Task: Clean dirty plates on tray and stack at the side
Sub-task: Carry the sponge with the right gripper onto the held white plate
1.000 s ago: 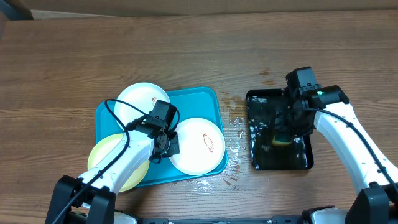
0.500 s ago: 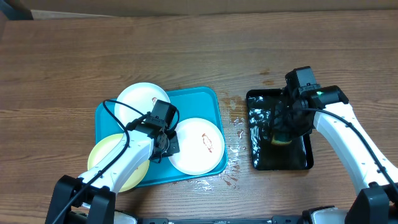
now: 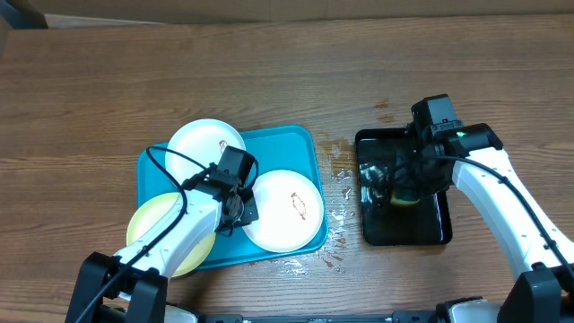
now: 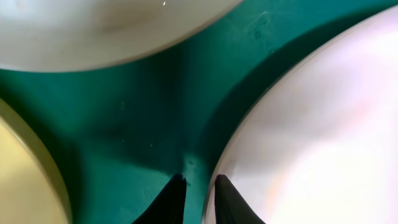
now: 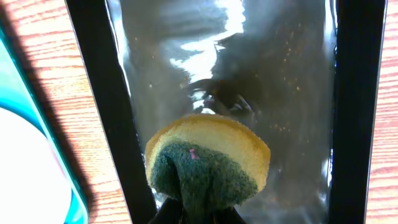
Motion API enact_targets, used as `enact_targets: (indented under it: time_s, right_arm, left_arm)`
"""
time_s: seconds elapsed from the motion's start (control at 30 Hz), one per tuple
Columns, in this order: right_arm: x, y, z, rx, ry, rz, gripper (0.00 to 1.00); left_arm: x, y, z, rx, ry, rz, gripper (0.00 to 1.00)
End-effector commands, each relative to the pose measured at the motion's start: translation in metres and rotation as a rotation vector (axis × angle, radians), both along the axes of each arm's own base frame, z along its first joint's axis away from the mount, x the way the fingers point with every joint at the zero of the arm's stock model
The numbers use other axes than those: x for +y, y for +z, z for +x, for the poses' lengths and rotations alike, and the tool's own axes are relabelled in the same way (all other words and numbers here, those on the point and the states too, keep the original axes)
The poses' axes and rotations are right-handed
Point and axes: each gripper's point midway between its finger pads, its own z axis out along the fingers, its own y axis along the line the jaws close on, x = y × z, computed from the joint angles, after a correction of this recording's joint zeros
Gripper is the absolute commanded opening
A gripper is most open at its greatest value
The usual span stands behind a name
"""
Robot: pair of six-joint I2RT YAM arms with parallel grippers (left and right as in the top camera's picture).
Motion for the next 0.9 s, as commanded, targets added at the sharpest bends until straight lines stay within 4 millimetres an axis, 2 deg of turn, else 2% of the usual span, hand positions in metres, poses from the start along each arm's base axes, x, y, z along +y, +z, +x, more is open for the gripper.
enact_targets:
  time_s: [0.0,0.1,0.2,0.27,0.4,0.57,0.77,0.87]
  right_arm:
    - [-0.004,-0.006,0.002,-0.002,0.0,-0.033,0.04]
    - [-0.004,-0.009,0.0,0.002,0.001,-0.033,0.04]
    - [-0.005,-0.017,-0.004,0.013,0.002,-0.035,0.04]
    - [-0.002,-0.019,-0.006,0.021,0.005,-0.016,0.04]
    - [0.013,-0.009,-0.005,0.021,0.066,0.065,0.04]
    - [0.025,0.015,0.002,-0.002,0.094,0.12,0.04]
    - [0.08,0.034,0.005,-0.08,0.318,0.325,0.04]
    - [0.109,0.038,0.003,-0.122,0.409,0.354,0.04]
  left_arm:
    - [0.007,-0.011,-0.009,0.022,0.015,0.021,0.18]
    - [0.007,-0.012,-0.009,0.022,0.015,0.021,0.18]
    - [0.007,-0.012,-0.009,0.022,0.015,0.021,0.04]
    - [0.007,-0.012,-0.01,0.023,0.014,0.021,0.04]
    - [0.007,-0.012,-0.009,0.02,0.014,0.02,0.04]
    - [0.007,-0.012,-0.009,0.02,0.014,0.02,0.04]
    - [0.006,-0.011,-0.007,0.012,0.014,0.016,0.04]
    - [0.005,-0.011,-0.006,0.008,0.014,0.015,0.04]
